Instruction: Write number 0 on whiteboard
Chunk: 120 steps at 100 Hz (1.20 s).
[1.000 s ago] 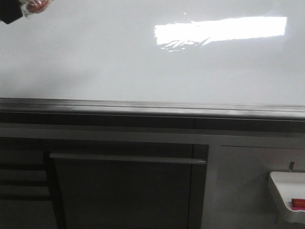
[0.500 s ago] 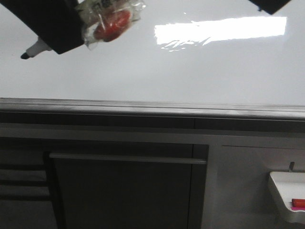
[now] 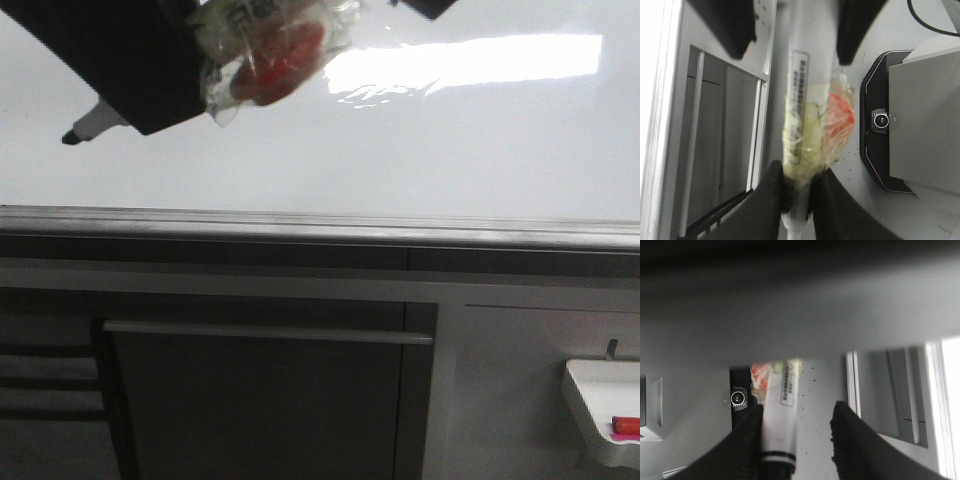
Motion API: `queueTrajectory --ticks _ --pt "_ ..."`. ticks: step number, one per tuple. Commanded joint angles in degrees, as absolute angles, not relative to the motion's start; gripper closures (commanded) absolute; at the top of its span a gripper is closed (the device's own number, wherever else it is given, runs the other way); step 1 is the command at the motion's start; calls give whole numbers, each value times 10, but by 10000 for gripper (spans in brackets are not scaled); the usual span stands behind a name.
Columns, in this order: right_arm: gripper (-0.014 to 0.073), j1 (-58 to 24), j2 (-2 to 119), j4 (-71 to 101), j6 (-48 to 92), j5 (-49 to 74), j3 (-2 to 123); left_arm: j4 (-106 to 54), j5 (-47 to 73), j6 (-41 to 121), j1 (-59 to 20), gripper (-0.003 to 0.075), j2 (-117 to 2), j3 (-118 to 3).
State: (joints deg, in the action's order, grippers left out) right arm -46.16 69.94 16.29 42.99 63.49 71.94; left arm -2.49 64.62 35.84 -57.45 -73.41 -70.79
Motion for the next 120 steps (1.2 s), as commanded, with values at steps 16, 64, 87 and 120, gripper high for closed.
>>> queueTrajectory --ticks 16,64,87,120 --pt "323 -462 689 207 444 584 739 -35 619 358 -578 714 -717 -725" --pt "323 -462 702 208 463 594 736 -35 614 358 -578 714 -717 -725" --pt "323 -462 703 202 463 604 736 -35 607 358 -578 714 -717 -725" --pt "327 -462 703 201 463 618 736 -35 607 358 -578 714 -717 -725"
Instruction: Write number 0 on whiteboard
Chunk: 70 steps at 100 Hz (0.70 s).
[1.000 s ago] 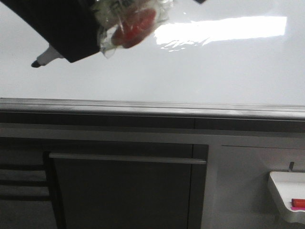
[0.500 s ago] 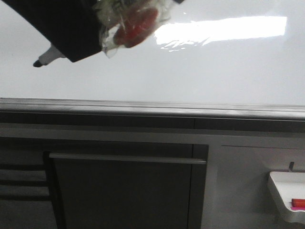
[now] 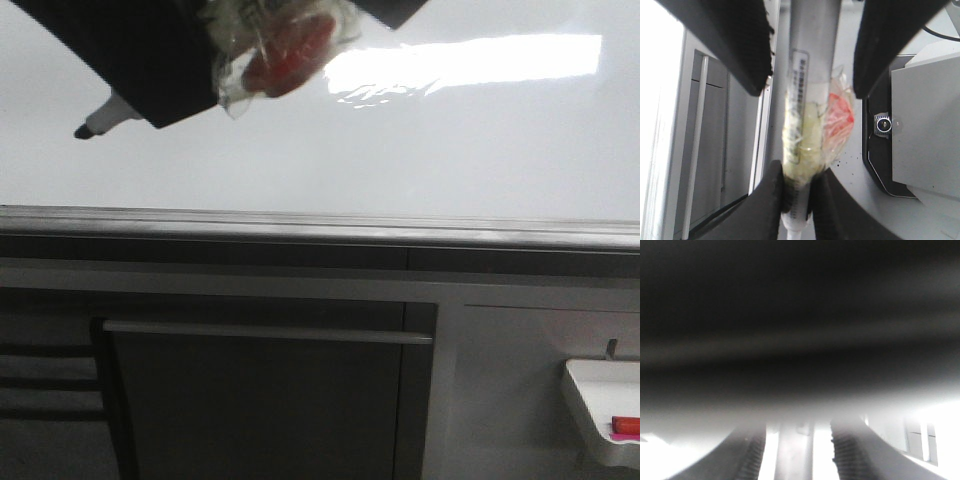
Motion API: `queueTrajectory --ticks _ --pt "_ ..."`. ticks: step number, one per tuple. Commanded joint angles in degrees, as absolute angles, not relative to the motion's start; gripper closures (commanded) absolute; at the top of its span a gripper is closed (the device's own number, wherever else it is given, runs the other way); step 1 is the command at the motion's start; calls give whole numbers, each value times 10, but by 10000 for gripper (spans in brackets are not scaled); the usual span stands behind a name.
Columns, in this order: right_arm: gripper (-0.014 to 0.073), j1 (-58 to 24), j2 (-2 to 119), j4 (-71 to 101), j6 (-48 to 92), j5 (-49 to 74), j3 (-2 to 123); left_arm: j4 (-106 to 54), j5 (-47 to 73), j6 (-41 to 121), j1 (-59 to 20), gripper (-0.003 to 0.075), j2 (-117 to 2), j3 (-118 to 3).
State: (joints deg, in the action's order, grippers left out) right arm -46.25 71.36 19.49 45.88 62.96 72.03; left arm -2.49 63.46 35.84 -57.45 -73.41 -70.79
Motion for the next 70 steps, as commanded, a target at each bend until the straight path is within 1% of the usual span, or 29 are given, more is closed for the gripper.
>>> queueTrajectory --ticks 1,7,24,36,46,61,66,70 --pt "327 -462 703 201 463 618 736 -35 607 358 -578 714 -717 -725" --pt "346 -462 703 201 463 619 736 -35 607 358 -578 714 -717 -725" --pt "502 -462 703 201 463 619 736 -35 607 358 -578 714 -717 -725" --pt "575 -462 703 201 463 619 736 -35 607 358 -578 714 -717 -725" --pt "599 -462 703 201 463 619 736 -35 607 358 -578 714 -717 -725" --pt "599 -462 703 201 463 619 736 -35 607 354 -578 700 -717 -725" --pt "599 -462 703 201 463 619 737 -35 607 353 -578 671 -717 -725" --pt "599 -462 702 201 463 619 737 -35 607 351 -578 625 -717 -725"
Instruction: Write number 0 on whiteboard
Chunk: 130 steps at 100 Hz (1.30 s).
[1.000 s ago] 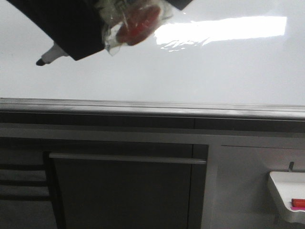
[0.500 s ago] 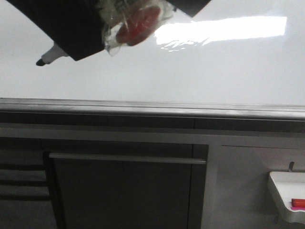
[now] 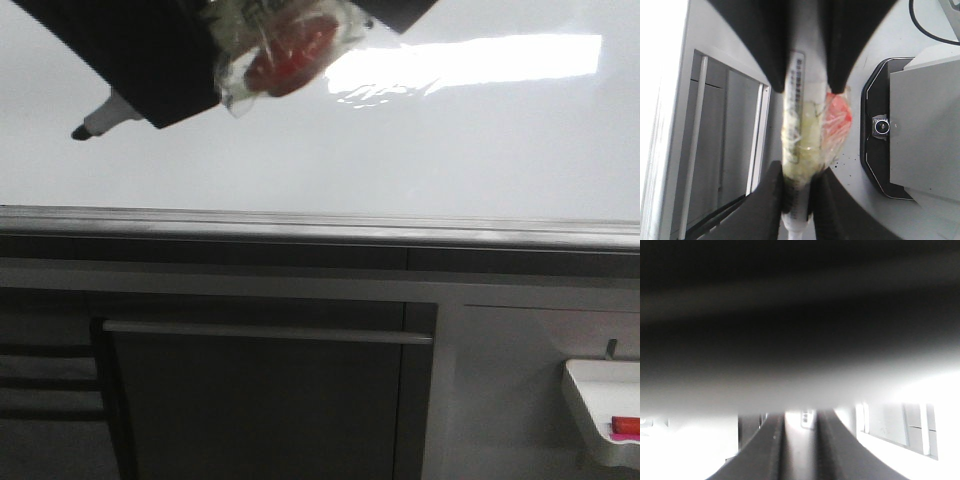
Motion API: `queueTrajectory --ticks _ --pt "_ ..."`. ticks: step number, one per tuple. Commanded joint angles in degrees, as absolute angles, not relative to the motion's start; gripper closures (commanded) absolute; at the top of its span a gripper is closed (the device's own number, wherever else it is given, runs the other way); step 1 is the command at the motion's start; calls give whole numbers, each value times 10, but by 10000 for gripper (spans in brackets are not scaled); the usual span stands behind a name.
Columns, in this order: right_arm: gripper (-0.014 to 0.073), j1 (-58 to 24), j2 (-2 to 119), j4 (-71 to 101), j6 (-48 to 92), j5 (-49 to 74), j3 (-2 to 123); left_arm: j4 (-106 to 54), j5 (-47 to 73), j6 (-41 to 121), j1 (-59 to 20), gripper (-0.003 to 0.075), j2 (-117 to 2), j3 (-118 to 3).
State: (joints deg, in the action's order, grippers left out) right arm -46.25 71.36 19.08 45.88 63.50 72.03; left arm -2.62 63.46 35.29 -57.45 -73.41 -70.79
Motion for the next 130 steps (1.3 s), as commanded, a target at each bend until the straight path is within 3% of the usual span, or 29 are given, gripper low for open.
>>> queueTrajectory --ticks 1,18,28,44,64,89,107,130 --pt "599 -462 702 201 463 619 737 -35 607 351 -578 615 -717 -725" --pt "599 -457 689 201 463 619 737 -30 603 337 -578 303 -717 -725" --pt "599 -439 672 201 451 619 737 -17 599 304 -577 213 -710 -725" --pt "599 -388 634 201 443 634 730 -8 560 286 -555 213 -670 -725" --pt "599 -303 567 223 420 615 675 -8 521 227 -473 213 -595 -714" --pt "599 -191 495 234 272 389 536 -10 434 103 -347 229 -502 -609" --pt "599 -183 499 330 263 350 484 -35 358 58 -301 229 -458 -521" --pt "599 -183 588 366 263 393 525 -41 333 58 -298 229 -460 -492"
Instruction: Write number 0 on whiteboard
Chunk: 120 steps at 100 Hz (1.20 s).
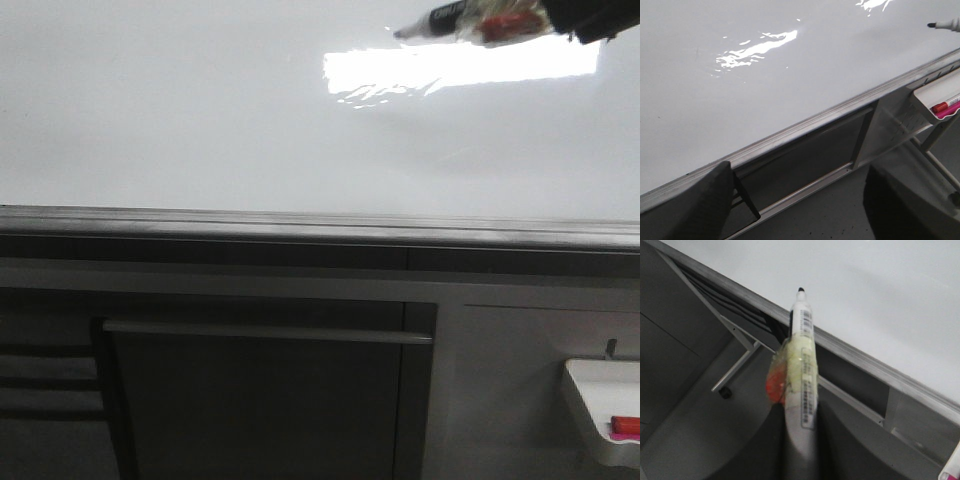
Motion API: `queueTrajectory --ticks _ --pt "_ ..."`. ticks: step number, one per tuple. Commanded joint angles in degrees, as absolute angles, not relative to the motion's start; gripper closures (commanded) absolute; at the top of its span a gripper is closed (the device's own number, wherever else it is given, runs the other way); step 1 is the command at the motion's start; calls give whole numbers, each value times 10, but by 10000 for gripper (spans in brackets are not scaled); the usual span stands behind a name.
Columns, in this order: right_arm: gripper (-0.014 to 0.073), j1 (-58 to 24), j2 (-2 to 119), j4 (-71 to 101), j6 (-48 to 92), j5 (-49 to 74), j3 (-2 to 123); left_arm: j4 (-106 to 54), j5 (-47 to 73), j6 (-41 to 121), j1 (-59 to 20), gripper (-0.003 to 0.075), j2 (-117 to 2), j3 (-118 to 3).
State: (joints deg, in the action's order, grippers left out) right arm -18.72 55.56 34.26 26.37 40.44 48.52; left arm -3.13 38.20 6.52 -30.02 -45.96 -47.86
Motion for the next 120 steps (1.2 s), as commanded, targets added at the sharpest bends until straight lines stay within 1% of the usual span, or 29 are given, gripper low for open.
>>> queueTrajectory --ticks 1,17,40,51,64,77,92,107,120 --pt "599 -183 595 366 263 398 531 -41 333 58 -298 229 -460 -492" --pt "599 -183 677 360 263 449 603 -41 325 58 -298 229 -460 -492" --pt "599 -183 760 338 263 451 692 -41 320 58 -298 229 -460 -492" --pt "599 -183 799 338 263 463 723 -41 316 58 -298 229 -460 -492" --pt "599 -183 837 331 263 511 741 -41 307 58 -298 229 -460 -492" --pt "599 -179 846 296 261 549 742 -41 303 58 -298 229 -460 -492" --pt "599 -163 832 217 204 554 767 -41 303 58 -298 229 -460 -492" --pt "599 -158 832 219 198 543 804 -40 301 58 -298 229 -460 -492" --pt "599 -171 833 223 198 531 826 -40 301 58 -298 229 -460 -492"
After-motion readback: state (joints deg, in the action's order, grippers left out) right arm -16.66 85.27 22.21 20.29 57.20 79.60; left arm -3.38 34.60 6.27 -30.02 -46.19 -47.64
